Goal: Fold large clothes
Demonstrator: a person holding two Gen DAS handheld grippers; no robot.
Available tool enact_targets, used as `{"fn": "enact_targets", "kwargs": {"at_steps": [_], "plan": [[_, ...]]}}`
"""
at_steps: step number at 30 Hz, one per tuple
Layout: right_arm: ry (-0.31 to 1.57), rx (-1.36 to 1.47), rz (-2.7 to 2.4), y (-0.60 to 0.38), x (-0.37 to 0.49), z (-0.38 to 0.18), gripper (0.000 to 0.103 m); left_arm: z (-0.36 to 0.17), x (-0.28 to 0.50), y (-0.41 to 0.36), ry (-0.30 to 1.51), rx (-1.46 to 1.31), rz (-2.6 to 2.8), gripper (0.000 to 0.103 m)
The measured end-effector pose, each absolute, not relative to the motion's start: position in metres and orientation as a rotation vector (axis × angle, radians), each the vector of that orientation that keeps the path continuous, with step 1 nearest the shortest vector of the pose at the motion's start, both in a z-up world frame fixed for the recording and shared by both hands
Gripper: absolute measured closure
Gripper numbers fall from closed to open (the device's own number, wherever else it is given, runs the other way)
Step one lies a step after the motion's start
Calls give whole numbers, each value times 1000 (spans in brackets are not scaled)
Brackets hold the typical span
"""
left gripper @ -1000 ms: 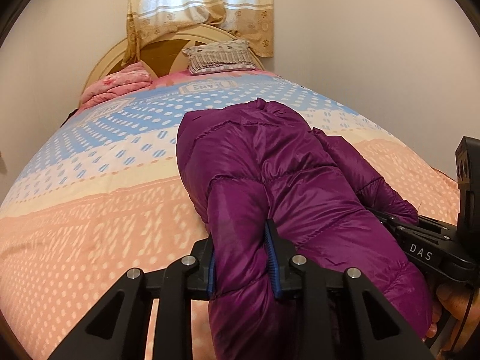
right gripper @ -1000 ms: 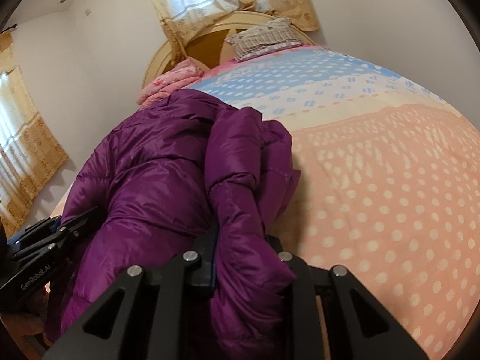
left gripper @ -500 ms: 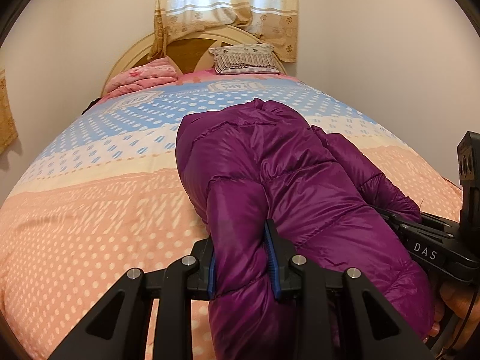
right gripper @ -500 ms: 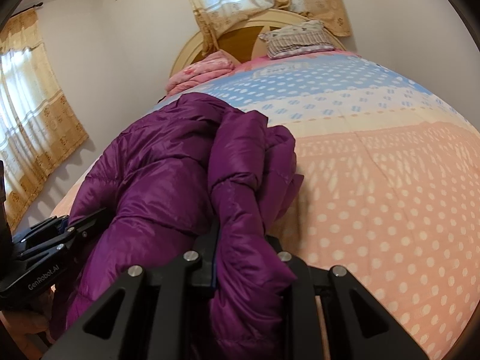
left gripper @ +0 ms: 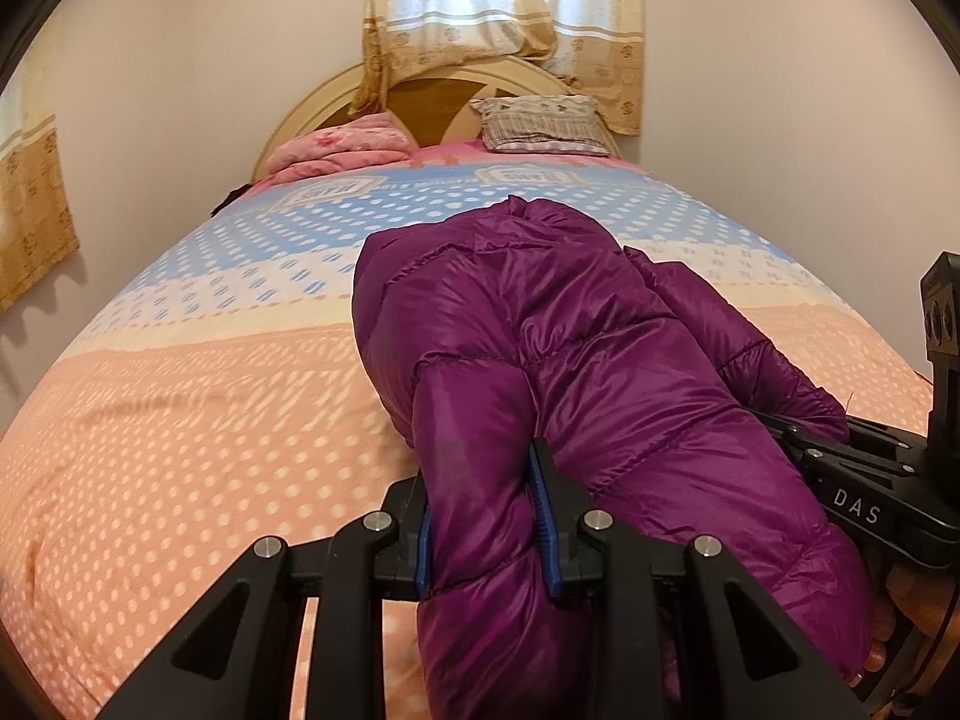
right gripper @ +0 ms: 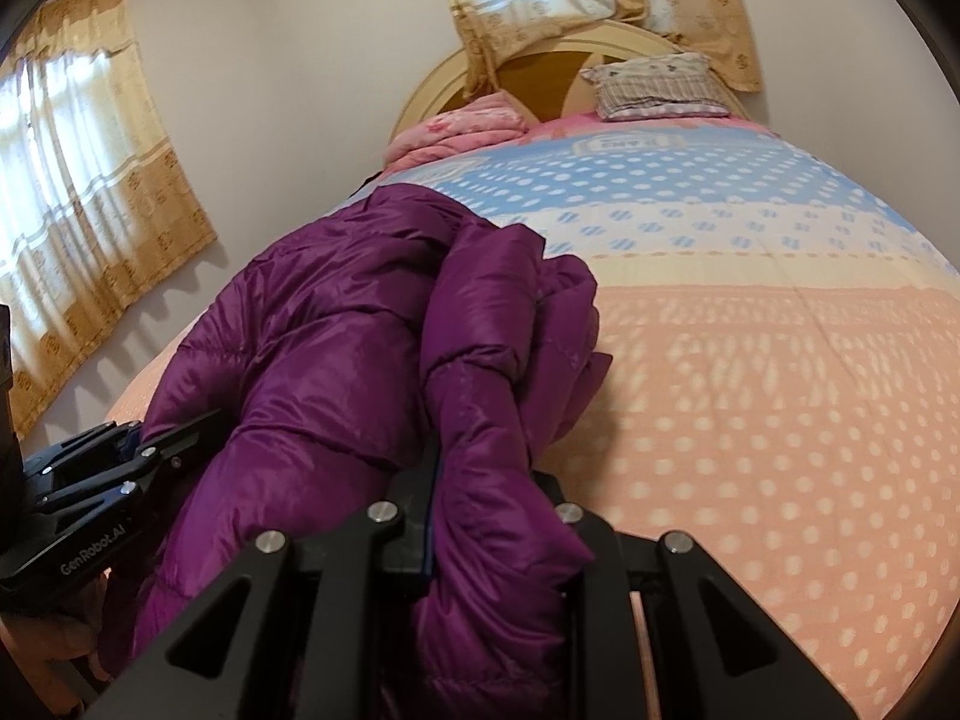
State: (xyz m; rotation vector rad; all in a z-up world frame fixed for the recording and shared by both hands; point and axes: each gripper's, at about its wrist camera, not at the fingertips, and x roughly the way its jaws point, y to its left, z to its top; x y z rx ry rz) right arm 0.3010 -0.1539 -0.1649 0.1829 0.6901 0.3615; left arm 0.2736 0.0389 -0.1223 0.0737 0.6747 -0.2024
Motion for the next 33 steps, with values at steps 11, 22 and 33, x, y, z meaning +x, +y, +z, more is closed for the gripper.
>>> {"fn": "enact_targets", "kwargs": {"at_steps": [11,22,33], "plan": [[697,135,430,-114,304,-168,82,-127,266,75,676,42,-133,76],[697,95,455,-89,306,-169,82,-130,259,91,673,27,-102,76],[698,74,460,-79,308,-172,82,-133,259,98,679,23,-89,76]]}}
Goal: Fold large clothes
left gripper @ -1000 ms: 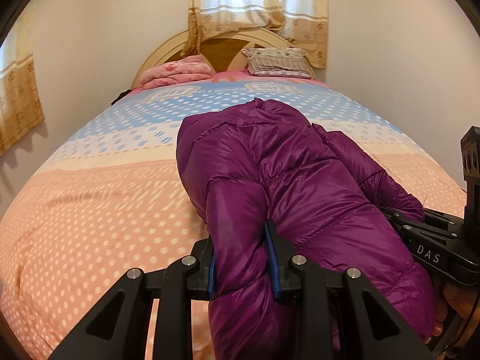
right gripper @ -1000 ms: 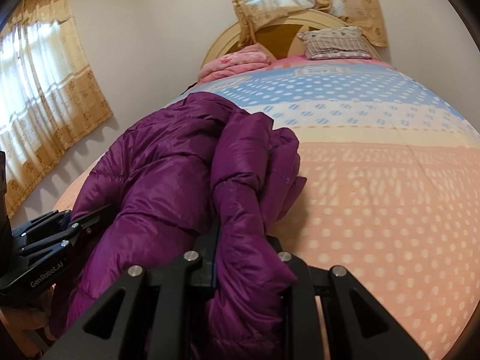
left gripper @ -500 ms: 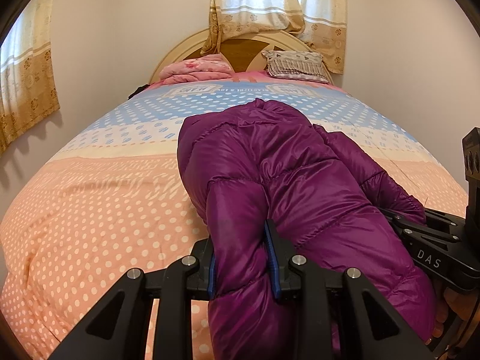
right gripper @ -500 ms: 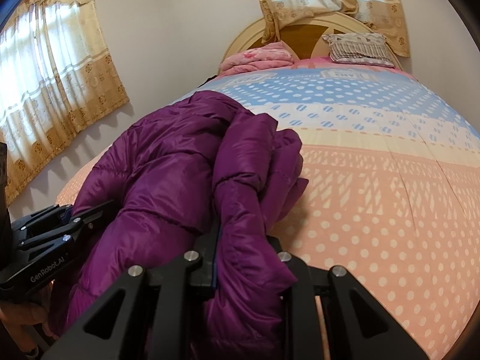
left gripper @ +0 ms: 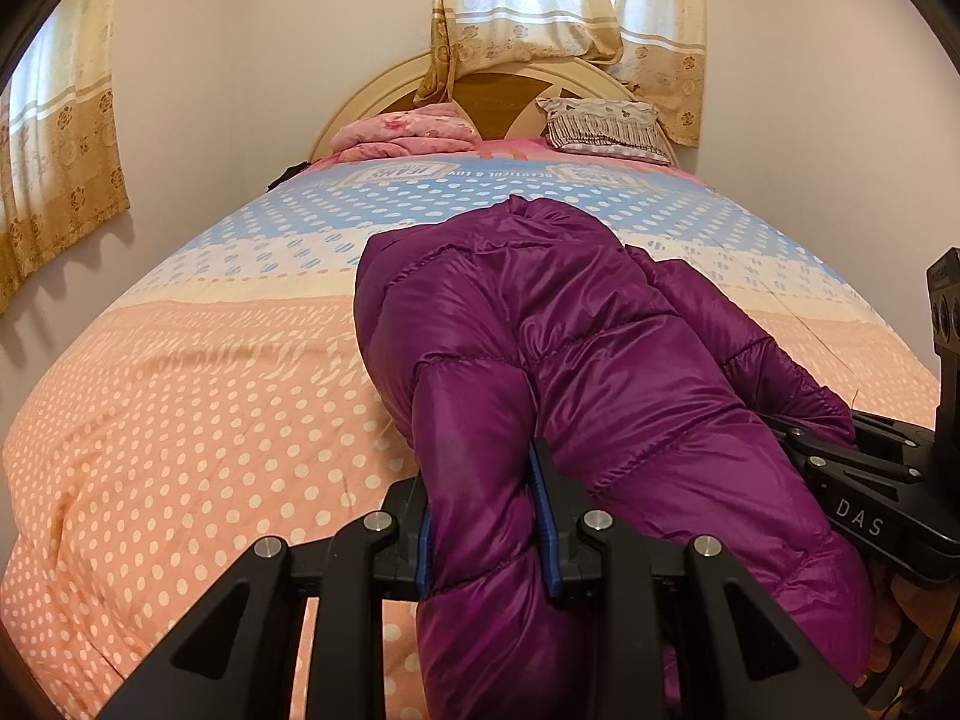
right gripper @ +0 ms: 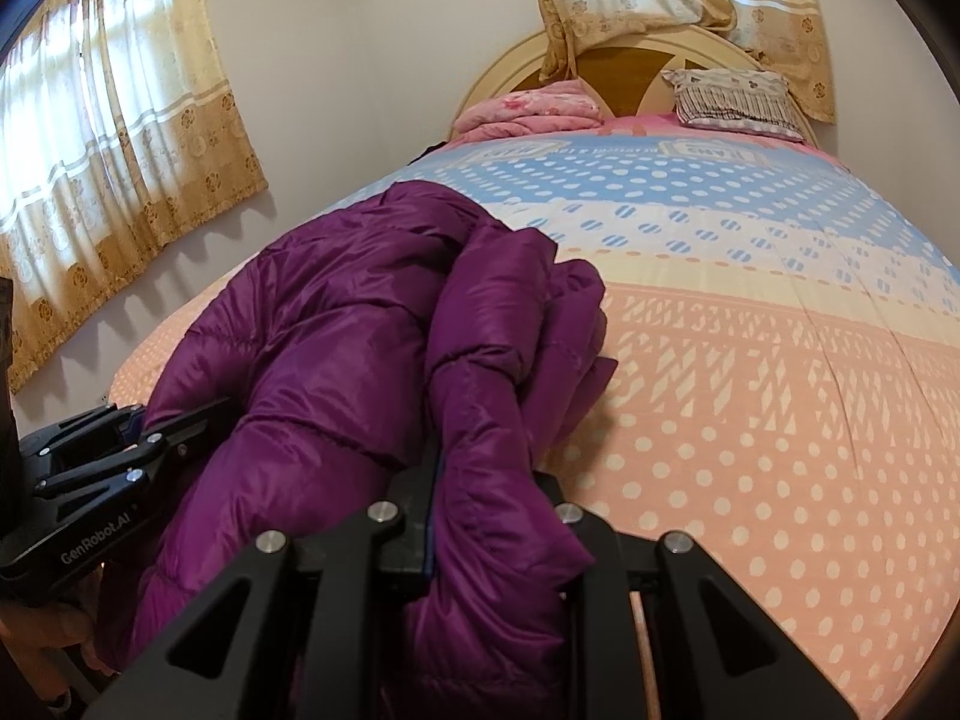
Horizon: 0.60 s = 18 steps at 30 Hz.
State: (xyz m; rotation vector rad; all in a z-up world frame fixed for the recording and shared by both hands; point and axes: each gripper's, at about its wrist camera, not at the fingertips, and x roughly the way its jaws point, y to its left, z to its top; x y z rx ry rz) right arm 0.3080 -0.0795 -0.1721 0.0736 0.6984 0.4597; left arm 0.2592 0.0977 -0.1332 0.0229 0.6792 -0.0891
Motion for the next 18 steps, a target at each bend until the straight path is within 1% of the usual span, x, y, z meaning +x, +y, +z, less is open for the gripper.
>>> {"fn": "enact_targets", "kwargs": {"at_steps": [7,10,14,17,18], "plan": [[699,71,459,-79,308,-173,82,-135,258,95,680,13,-83,76],[708,68,457,-80,309,-175,82,-137,258,95,685,15,-77,74],[724,77,455,-81,312,-179,82,-142,262,94,714,32,-40,61],[739,83,446,-82,313,-183,80,-150,264,96,726,48,-18,55],[741,82,442,-82,313,-183,80,-152,263,96,724,47,-15,54]]}}
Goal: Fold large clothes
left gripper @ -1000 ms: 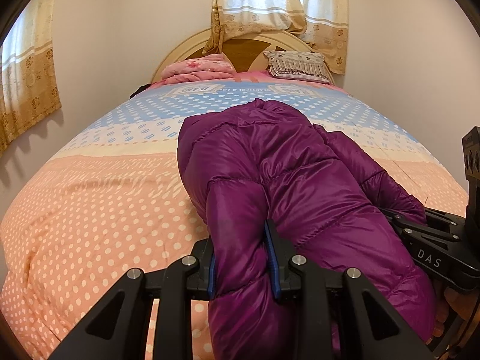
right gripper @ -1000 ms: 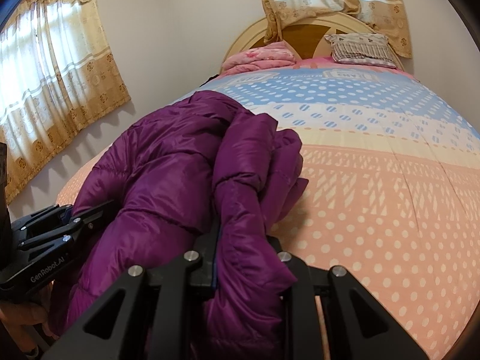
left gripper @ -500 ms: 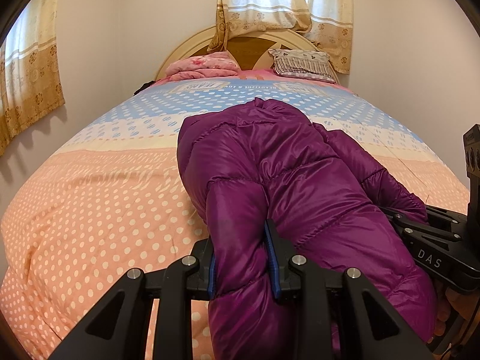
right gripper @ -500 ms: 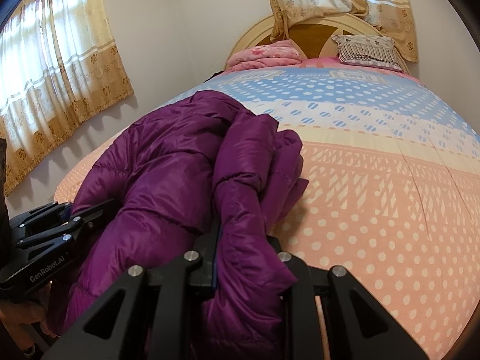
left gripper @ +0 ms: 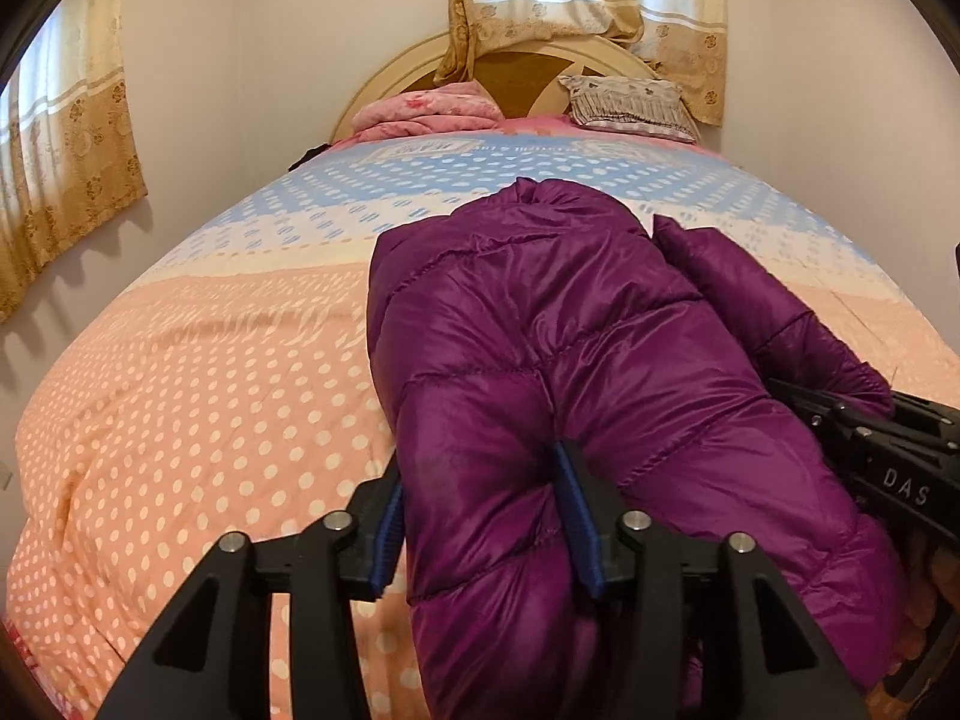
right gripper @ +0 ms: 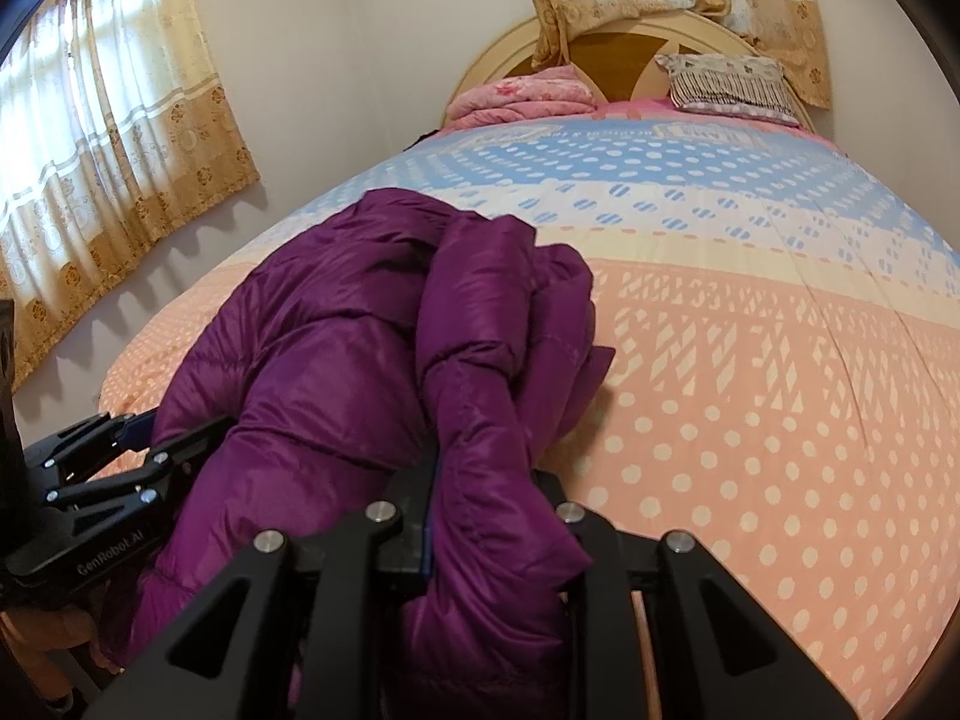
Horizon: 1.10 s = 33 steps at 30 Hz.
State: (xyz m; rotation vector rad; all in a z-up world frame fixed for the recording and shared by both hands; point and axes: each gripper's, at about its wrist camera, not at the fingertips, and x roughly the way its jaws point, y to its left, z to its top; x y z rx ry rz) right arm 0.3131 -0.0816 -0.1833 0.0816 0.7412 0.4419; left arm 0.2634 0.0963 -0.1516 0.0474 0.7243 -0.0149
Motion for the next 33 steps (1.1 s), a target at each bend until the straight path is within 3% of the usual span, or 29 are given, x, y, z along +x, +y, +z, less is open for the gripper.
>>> {"fn": "enact_targets", "kwargs": {"at_steps": [11,16,20,25,29,33], "plan": [[772,77,410,-84,314,-194,66,-162,261,101,693,33,25,41],[761,74,388,-87,305,-184,63,-150,255,105,705,74,108,40],[712,65,344,-100,280,-151,61,-118,232,116,670,37,204,40],[601,37,272,-129,220,-93,40,-60,172,127,570,1,297,37],[545,33,225,-141,170,-56,36,-29,116,129,530,-55,253,26],[486,-8,199,-135,121,-31,28,-5,90,113,512,-34,194,24]]}}
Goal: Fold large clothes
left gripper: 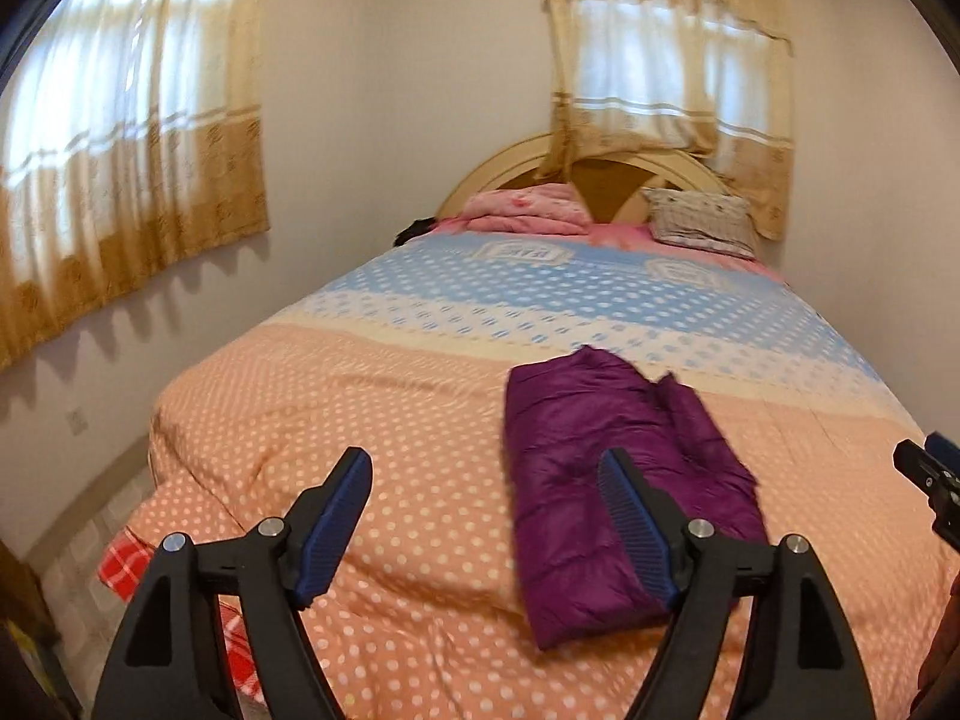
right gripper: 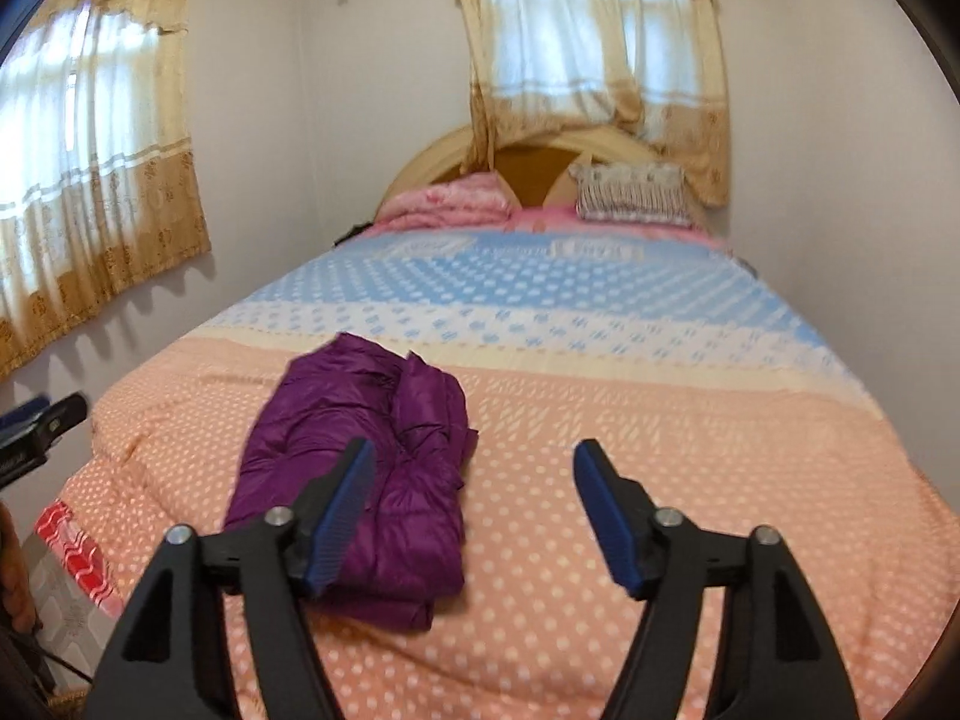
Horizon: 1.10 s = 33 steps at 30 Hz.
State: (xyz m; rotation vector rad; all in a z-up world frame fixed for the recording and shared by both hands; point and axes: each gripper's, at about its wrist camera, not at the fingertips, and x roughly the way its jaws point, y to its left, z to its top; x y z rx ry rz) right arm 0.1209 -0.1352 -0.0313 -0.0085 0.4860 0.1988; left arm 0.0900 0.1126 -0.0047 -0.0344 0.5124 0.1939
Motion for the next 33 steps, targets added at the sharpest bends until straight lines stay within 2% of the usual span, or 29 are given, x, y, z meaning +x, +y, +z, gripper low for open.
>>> {"fn": "enact_targets", "kwargs": {"at_steps": [7,33], "plan": [[384,-30,215,-115,94,9,26,6,70,99,486,-17,185,24],[396,-12,245,-118,86,5,26,7,58,92,445,3,177,24]]}}
